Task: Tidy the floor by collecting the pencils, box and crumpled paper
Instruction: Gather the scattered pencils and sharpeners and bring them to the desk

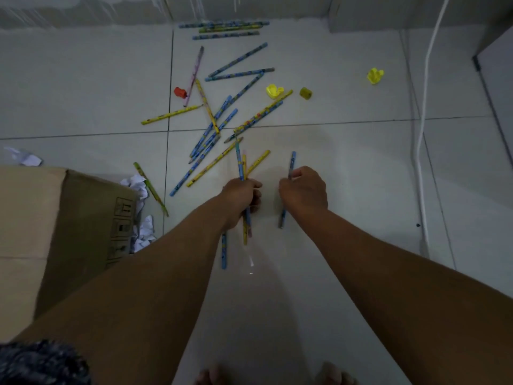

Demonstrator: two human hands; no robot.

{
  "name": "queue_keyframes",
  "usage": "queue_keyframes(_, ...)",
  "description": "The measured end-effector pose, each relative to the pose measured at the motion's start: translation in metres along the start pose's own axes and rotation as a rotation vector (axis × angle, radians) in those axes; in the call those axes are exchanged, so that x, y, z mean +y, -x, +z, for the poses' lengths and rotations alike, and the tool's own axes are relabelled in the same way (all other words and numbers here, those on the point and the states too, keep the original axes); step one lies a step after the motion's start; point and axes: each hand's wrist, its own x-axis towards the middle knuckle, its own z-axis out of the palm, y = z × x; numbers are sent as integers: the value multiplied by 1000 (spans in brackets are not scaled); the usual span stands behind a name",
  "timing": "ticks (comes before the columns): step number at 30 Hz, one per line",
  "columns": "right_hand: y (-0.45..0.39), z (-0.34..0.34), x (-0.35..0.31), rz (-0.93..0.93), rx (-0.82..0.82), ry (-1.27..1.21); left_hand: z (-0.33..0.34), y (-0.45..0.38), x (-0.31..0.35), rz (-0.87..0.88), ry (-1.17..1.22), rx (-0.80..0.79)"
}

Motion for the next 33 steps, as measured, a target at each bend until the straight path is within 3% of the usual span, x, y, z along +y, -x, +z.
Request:
queue_keyframes(3,8,7,11,4,-58,93,-7,-2,-1,-10,144,15)
queue_keyframes(12,14,17,-6,24,-35,187,-30,-5,-14,40,29,138)
queue_keyframes(18,27,32,-21,-342,-13,-96,-46,-3,-4,72,22,224)
queue_keyframes(25,44,62,-20,-667,-118,-154,-65,-2,-4,153,87,270)
queue_keyframes(27,47,69,-17,-771,-42,-75,-72,-3,-11,151,89,322)
queue_keyframes(30,51,76,-9,-892,204,148,-83,-5,-21,130,55,402)
queue_keyframes(33,53,81,1,-865,211,341,-91,-5,-30,109,32,440)
